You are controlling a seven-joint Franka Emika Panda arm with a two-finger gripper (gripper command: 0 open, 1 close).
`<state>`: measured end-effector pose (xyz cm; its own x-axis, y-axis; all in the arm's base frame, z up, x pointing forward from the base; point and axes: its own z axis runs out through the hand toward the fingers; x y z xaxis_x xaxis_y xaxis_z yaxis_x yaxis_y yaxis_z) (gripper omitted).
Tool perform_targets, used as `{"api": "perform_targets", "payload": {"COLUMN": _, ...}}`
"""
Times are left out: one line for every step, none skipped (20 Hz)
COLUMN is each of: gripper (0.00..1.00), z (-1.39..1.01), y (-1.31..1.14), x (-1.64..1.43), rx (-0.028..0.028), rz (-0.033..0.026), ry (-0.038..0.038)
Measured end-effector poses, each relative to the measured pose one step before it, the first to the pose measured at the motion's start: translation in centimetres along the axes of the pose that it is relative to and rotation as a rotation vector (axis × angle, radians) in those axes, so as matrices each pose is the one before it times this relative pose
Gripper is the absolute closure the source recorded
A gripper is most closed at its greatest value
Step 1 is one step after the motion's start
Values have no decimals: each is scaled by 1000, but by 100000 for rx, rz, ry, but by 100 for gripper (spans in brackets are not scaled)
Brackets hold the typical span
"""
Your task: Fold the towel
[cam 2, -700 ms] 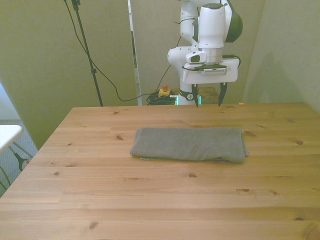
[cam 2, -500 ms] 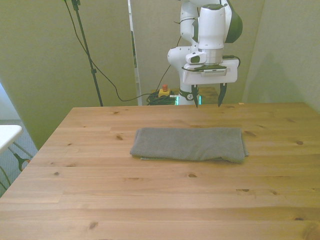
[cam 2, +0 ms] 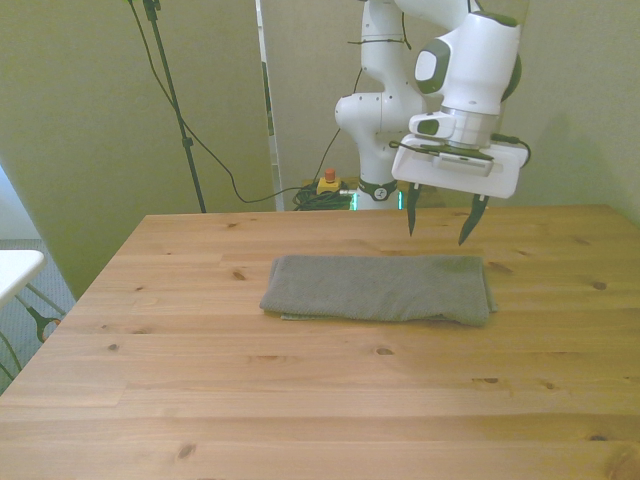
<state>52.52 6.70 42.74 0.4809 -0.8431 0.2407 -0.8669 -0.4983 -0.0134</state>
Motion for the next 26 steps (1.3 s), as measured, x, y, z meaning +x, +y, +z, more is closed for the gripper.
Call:
{"api": "perform_targets", "payload": {"gripper": 0, "z": 133, "y": -1332, "x": -391, "rx": -1314, "rz": -159, "ry": -403}}
{"api": "perform_targets", "payload": {"gripper": 0, "z": 164, "y": -1227, "x": -413, "rx": -1167, "rz": -196, "ry": -718}}
{"api": "perform_targets", "payload": {"gripper": 0, "z": 177, "y": -1230, "x": -424, "rx": -1036, "rz": -679, "ry": -850}}
{"api": "perform_targets", "payload": {"gripper": 0, "z": 290, "y": -1143, "x": -443, "rx": -1576, "rz": -1130, "ry": -887}}
{"api": "perform_targets", "payload": {"gripper": 0, "z": 272, "y": -1049, "x": -323, "rx": -1419, "rz": -1026, "ry": -723}}
{"api": "perform_targets", "payload": {"gripper": 0, "z": 293, "y": -979, "x": -277, "rx": -1136, "rz": -880, "ry": -497}}
{"api": "perform_targets", "payload": {"gripper": 0, "z": 236, "y": -815, "x": -179, "rx": -1070, "rz": -626, "ry": -140}}
{"api": "perform_targets", "payload": {"gripper": 0, "z": 206, "y": -673, "x": -106, "rx": -1187, "rz": -637, "ry": 520}}
{"api": "perform_targets", "payload": {"gripper": 0, "z": 236, "y": -560, "x": -116, "rx": -1209, "rz": -536, "ry": 917}}
{"api": "perform_targets", "payload": {"gripper": 0, "z": 282, "y": -466, "x": -240, "rx": -1034, "rz": -434, "ry": 419}}
{"api": "perform_targets", "payload": {"gripper": 0, "z": 322, "y": -403, "x": -381, "rx": -961, "rz": -551, "ry": -66}}
{"api": "perform_targets", "payload": {"gripper": 0, "z": 280, "y": -325, "x": -491, "rx": -946, "rz": -742, "ry": -59}}
{"api": "perform_targets", "payload": {"gripper": 0, "z": 251, "y": -246, "x": -598, "rx": -1349, "rz": -827, "ry": 74}}
{"api": "perform_targets", "payload": {"gripper": 0, "z": 138, "y": -128, "x": -477, "rx": -1088, "rz": -615, "ry": 516}}
{"api": "perform_targets", "payload": {"gripper": 0, "z": 102, "y": -69, "x": -340, "rx": -1422, "rz": -670, "ry": 1710}}
{"api": "perform_targets", "payload": {"gripper": 0, "z": 143, "y": 19, "x": -217, "rx": -1861, "rz": -375, "ry": 2333}}
{"api": "perform_targets", "payload": {"gripper": 0, "z": 214, "y": 51, "x": -176, "rx": -2065, "rz": -444, "ry": 2210}}
{"api": "perform_targets", "payload": {"gripper": 0, "z": 239, "y": -7, "x": -207, "rx": -1606, "rz": -509, "ry": 1515}}
{"api": "perform_targets", "payload": {"gripper": 0, "z": 228, "y": -103, "x": -257, "rx": -903, "rz": -524, "ry": 914}}
{"api": "perform_targets", "payload": {"gripper": 0, "z": 227, "y": -161, "x": -282, "rx": -516, "rz": -509, "ry": 635}}
{"api": "perform_targets", "payload": {"gripper": 0, "z": 209, "y": -153, "x": -255, "rx": -382, "rz": -367, "ry": 252}}
{"api": "perform_targets", "payload": {"gripper": 0, "z": 156, "y": -116, "x": -186, "rx": -287, "rz": -370, "ry": 221}}
{"api": "perform_targets", "payload": {"gripper": 0, "z": 101, "y": -87, "x": -110, "rx": -153, "rz": -271, "ry": 455}}
{"api": "perform_targets", "payload": {"gripper": 0, "z": 50, "y": -51, "x": -19, "rx": -31, "rz": -154, "ry": 667}}
{"api": "perform_targets", "payload": {"gripper": 0, "z": 9, "y": -34, "x": -17, "rx": 47, "rz": -36, "ry": 399}}
{"api": "perform_targets", "payload": {"gripper": 0, "z": 49, "y": -20, "x": -42, "rx": -71, "rz": -52, "ry": 155}}
